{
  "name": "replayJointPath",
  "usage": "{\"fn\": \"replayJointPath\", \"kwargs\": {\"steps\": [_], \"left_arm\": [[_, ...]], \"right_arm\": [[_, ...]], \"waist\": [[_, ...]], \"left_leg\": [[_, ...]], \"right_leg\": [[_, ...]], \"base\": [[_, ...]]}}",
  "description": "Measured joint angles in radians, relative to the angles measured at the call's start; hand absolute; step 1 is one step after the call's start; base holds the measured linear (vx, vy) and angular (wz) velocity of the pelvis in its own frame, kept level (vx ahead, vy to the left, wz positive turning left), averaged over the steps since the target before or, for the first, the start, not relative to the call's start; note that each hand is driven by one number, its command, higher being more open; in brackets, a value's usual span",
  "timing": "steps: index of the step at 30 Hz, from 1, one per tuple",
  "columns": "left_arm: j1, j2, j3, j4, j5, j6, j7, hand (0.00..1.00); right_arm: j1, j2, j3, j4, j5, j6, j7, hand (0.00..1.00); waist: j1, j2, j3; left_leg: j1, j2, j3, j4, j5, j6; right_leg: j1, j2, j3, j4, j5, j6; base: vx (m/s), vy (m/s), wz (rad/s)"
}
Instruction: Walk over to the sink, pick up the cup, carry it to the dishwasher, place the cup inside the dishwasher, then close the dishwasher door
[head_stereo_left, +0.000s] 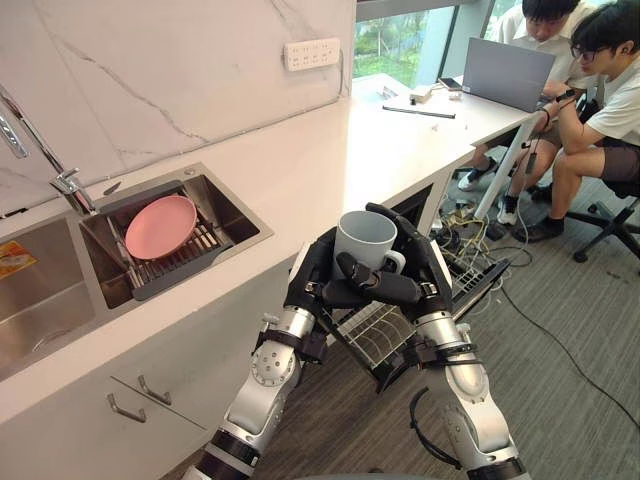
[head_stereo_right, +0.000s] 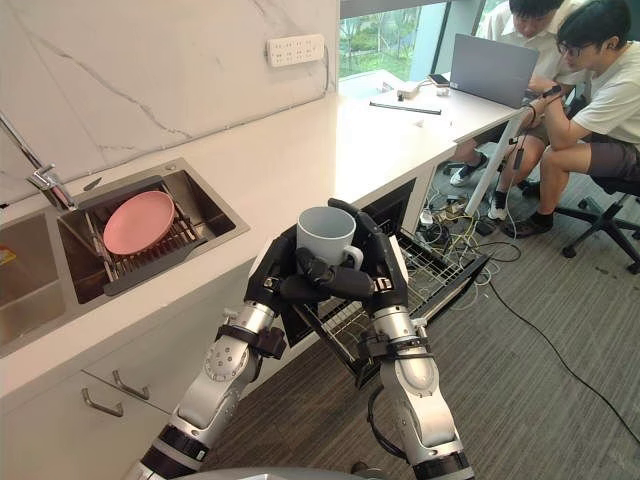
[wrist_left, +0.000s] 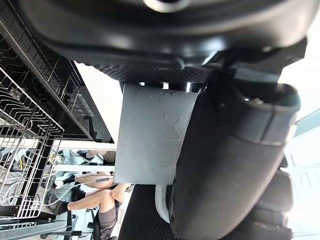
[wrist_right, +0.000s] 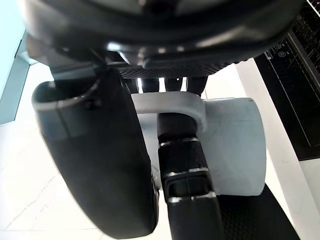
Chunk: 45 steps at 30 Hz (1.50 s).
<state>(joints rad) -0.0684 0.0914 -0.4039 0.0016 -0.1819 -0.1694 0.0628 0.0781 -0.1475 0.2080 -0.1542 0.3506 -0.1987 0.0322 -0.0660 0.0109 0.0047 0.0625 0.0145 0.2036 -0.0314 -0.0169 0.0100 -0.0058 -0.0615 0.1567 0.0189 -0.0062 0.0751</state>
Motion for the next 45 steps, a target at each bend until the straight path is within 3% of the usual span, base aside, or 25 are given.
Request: {"fn": "replayJointPath", "kwargs": {"steps": [8, 29, 38, 42, 45], "left_arm": [[0.001, -0.002, -0.008, -0.018, -0.015, 0.012, -0.001, 0.9], [0.05, -0.073, 0.077, -0.029, 0.016, 0.021, -0.028, 0.9], [0.051, -0.073, 0.083, -0.005, 0.011, 0.011, -0.038, 0.9], [0.055, -0.082, 0.083, -0.005, -0.016, 0.011, -0.028, 0.9], [0.101, -0.097, 0.117, -0.005, -0.036, 0.011, 0.028, 0.9]], "right_arm": [[-0.001, 0.002, -0.026, 0.0, -0.009, -0.001, 0.007, 0.3], [0.002, 0.059, -0.086, -0.061, -0.472, -0.002, 0.009, 0.3], [0.008, 0.072, -0.087, -0.061, -0.511, -0.002, -0.002, 0.3], [0.023, 0.126, -0.087, -0.061, -0.51, -0.002, -0.031, 0.3], [0.023, 0.203, -0.179, -0.061, -0.498, -0.002, -0.148, 0.3]], "waist": [[0.004, -0.001, 0.0], [0.017, -0.025, 0.014], [0.013, -0.023, 0.021], [0.007, -0.019, 0.029], [0.003, -0.016, 0.032]], "left_leg": [[0.0, 0.0, -0.001, -0.002, 0.0, 0.0], [0.003, 0.001, -0.001, -0.008, -0.001, -0.001], [0.003, 0.0, -0.002, -0.009, -0.001, -0.001], [0.003, 0.0, -0.002, -0.008, -0.001, -0.001], [0.003, 0.0, -0.002, -0.009, -0.001, -0.001]], "right_leg": [[0.0, 0.0, -0.002, -0.001, 0.0, 0.0], [0.004, 0.0, -0.003, -0.003, 0.0, 0.001], [0.003, 0.0, -0.004, -0.005, -0.001, 0.001], [0.003, -0.001, -0.004, -0.005, -0.001, 0.001], [0.004, -0.001, -0.005, -0.006, -0.001, 0.001]], "base": [[0.0, 0.0, 0.0], [0.0, 0.0, 0.0], [0.0, 0.0, 0.0], [0.0, 0.0, 0.0], [0.0, 0.0, 0.0]]}}
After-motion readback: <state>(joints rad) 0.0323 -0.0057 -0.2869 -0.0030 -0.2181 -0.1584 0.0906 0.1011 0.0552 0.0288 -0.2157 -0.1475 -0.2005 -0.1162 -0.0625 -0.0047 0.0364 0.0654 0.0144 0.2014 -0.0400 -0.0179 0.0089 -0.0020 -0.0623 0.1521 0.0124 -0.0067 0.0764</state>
